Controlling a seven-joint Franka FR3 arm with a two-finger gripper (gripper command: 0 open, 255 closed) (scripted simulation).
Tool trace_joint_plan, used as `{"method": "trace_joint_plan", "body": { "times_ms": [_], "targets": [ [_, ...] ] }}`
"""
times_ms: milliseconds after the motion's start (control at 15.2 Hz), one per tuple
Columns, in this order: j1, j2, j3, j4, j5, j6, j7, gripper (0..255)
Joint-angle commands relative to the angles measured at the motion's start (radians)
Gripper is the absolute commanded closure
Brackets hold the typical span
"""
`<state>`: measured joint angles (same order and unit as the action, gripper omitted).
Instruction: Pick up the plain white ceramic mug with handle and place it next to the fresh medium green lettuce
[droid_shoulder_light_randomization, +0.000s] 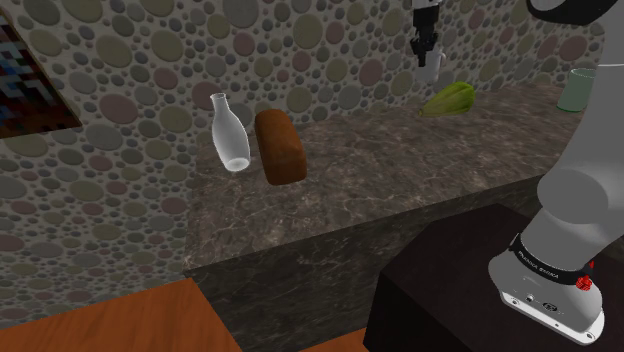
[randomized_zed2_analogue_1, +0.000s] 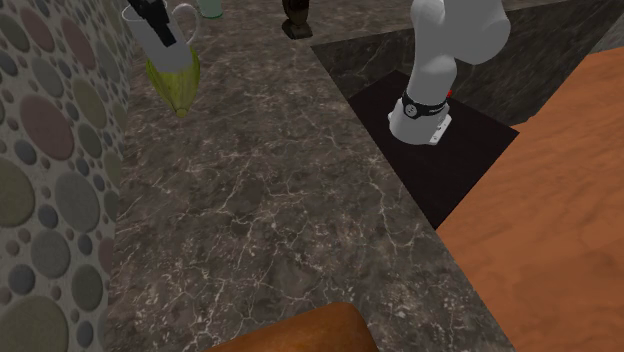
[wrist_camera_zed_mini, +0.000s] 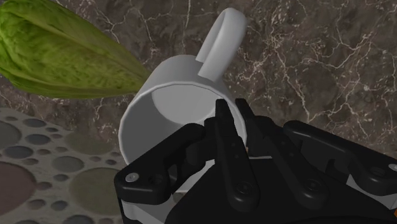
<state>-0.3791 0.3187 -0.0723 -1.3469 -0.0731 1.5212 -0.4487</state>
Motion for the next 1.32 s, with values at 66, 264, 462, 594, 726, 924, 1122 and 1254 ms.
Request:
{"method": "trace_joint_plan", "body": {
  "times_ms": [66, 264, 462, 594, 726, 924, 1122, 1254],
  "targets": [
    [0.0, -0.005, 0.0, -0.049, 0.0, 0.044, 0.003, 255],
    [0.0, -0.008, 0.0, -0.094, -0.001, 0.086, 0.006, 255],
    [0.0, -0.009, 0.0, -0.135, -0.001, 0.126, 0.009, 255],
    [0.0, -0.008, 0.001, -0.161, -0.001, 0.153, 0.011, 255],
    [0.0, -0.006, 0.001, -0.185, -0.001, 0.179, 0.013, 255],
    [0.0, -0.002, 0.001, -0.219, -0.001, 0.217, 0.016, 255],
    [-0.001, 0.004, 0.001, -0.25, -0.001, 0.255, 0.019, 255],
    [-0.001, 0.01, 0.001, -0.27, -0.002, 0.279, 0.021, 255]
  ]
}}
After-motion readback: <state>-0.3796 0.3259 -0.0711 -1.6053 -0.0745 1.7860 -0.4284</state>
